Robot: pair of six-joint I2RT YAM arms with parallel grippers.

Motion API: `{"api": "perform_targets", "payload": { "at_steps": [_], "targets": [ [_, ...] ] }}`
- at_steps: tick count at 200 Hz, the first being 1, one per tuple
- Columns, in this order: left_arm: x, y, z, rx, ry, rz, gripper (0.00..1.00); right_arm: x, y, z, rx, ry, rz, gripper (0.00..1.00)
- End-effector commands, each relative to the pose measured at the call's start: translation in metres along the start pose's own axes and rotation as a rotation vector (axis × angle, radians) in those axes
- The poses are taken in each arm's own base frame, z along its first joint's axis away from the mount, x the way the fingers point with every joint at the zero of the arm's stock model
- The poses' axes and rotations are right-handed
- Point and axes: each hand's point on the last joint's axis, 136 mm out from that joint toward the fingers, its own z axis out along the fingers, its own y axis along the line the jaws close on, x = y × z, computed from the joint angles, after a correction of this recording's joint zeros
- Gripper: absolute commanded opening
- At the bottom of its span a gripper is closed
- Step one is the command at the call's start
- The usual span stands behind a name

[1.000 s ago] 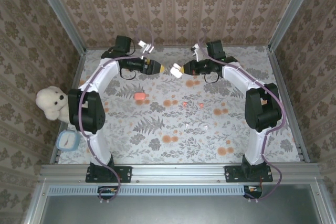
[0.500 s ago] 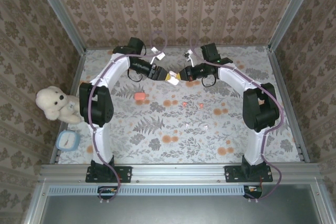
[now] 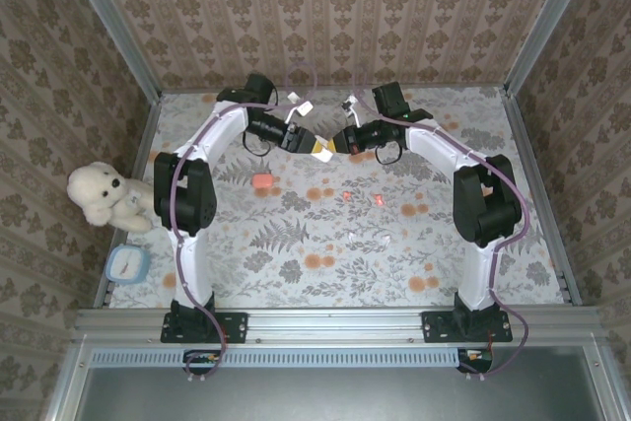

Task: Insert the wireless bluetooth earbuds into the charging case

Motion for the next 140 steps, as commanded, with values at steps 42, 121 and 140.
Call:
{"api": "perform_targets", "payload": {
  "at_steps": [42, 121, 140],
  "targets": [
    [0.0043, -0.0077, 0.0077, 0.064, 0.001, 0.010, 0.54, -0.0119, 0.0060, 0.0042, -0.039, -0.014, -0.003, 0.00],
    [0.0050, -0.0030, 0.0102, 0.060, -0.005, 0.007, 0.43, -0.0123, 0.0052, 0.0061, -0.038, -0.013, 0.001, 0.00],
    [0.0040, -0.0025, 0.0105, 0.061, -0.008, 0.007, 0.40, -0.0120, 0.0051, 0.0063, -0.038, -0.013, 0.001, 0.00]
  ]
}}
